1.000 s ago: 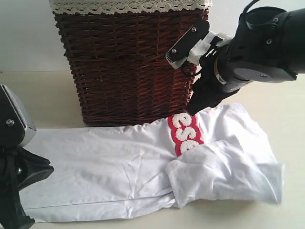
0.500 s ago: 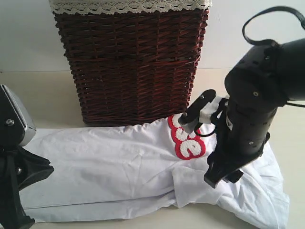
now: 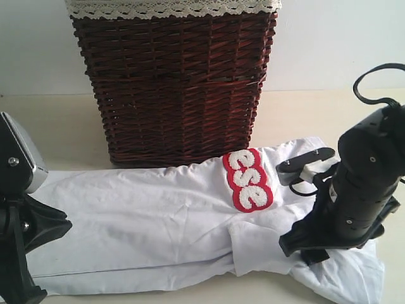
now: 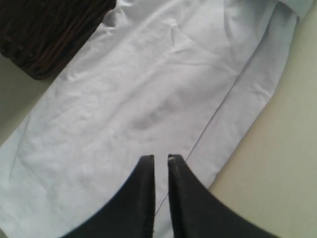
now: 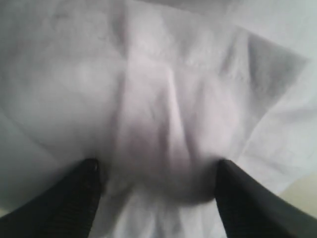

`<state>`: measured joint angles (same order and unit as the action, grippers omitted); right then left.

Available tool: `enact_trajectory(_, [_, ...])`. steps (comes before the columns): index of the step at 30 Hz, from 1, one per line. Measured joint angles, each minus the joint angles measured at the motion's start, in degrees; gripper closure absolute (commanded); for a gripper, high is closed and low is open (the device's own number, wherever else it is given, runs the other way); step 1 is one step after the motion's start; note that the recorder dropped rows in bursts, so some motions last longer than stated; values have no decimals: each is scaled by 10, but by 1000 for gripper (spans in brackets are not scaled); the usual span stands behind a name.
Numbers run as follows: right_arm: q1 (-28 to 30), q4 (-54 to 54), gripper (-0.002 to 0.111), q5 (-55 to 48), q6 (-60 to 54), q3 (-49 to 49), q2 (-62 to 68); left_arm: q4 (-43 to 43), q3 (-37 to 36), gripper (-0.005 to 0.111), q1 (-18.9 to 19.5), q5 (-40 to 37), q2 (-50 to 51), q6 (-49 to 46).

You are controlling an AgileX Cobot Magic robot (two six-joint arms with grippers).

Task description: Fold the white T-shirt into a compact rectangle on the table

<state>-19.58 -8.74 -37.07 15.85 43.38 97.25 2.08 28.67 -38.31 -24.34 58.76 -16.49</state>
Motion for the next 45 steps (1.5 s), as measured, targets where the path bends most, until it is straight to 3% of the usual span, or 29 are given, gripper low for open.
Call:
enact_trajectory(4, [13, 4, 52, 17, -2, -16, 22, -1, 0, 94, 0, 0, 0, 0])
enact_trajectory(10, [14, 33, 109, 29, -34, -16, 29, -1, 0, 94, 0, 0, 0, 0])
enact_trajectory(16, [14, 32, 107, 34, -46, -18, 15, -1, 0, 94, 0, 0, 0, 0])
enact_trajectory(22, [14, 31, 75, 22, -54, -21, -44, -17, 0, 94, 0, 0, 4, 0])
enact_trajectory(24, [14, 30, 78, 20, -59, -21, -57, -21, 0, 94, 0, 0, 19, 0])
enact_trajectory(29, [14, 29, 108, 27, -63, -21, -67, -28, 0, 94, 0, 5, 93, -7])
enact_trajectory(33, [14, 29, 108, 41, -63, -21, -74, -31, 0, 94, 0, 34, 168, -19])
enact_trajectory(35, [14, 29, 103, 46, -63, -21, -77, -31, 0, 94, 0, 58, 210, -23])
enact_trajectory(41, [14, -10, 62, 59, -26, -21, -64, -31, 0, 94, 0, 130, 295, -25])
enact_trajectory(45, [14, -32, 57, 86, 7, -21, -41, -31, 0, 94, 0, 170, 325, -26])
